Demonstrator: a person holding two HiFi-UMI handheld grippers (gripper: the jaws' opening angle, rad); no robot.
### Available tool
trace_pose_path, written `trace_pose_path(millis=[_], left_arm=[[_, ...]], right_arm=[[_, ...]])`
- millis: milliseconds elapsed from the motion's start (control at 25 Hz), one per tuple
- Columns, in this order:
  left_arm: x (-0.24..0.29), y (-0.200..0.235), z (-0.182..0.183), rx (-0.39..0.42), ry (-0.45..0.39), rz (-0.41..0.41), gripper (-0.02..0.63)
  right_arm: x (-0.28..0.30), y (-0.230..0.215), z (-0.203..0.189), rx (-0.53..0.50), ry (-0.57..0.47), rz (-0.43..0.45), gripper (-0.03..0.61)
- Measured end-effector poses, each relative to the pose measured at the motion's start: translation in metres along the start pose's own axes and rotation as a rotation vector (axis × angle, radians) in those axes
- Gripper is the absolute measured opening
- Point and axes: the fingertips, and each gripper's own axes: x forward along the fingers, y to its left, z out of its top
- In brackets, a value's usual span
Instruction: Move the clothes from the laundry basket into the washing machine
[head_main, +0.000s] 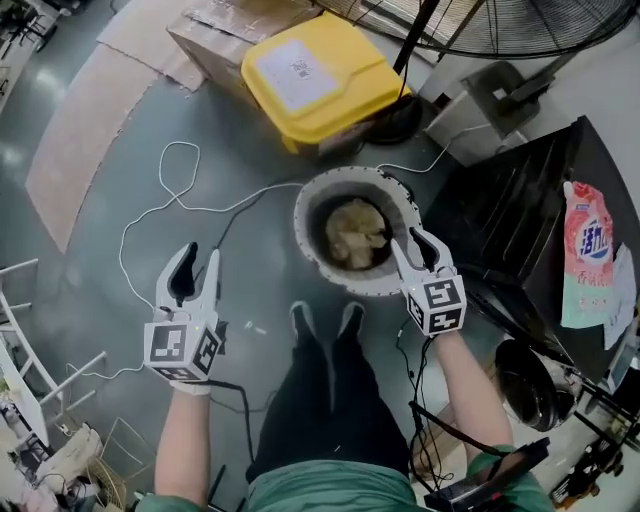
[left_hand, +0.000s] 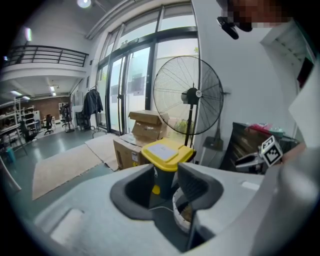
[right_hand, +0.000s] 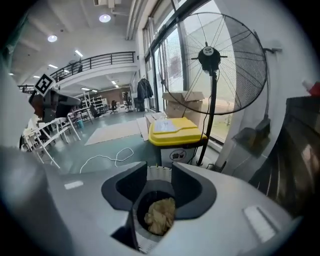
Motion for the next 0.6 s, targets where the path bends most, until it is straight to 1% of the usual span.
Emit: trace_pose_path(millis=[120, 320, 480, 600], left_arm=[[0.015, 0.005, -0.013, 0.005, 0.0, 0.0, 0.15], [0.047, 0.015, -0.033, 0.007, -0.018, -0.002, 0.15], [0.072, 0.011, -0.066, 0.002, -0.015, -0.02, 0.15], [0.084, 0.005, -0.096, -0.004, -0.005, -0.037, 0.15]], right_arm=[[0.026, -0.002, -0.034, -0.003, 0.055, 0.026, 0.149], [0.074, -0.003, -0.079, -0.01, 0.123, 0.084, 0.191], [0.116, 0.0, -0.119, -0.041, 0.177, 0.138, 0.224], [0.149, 0.004, -0.16, -0.077, 0.255, 0.187, 0.255]])
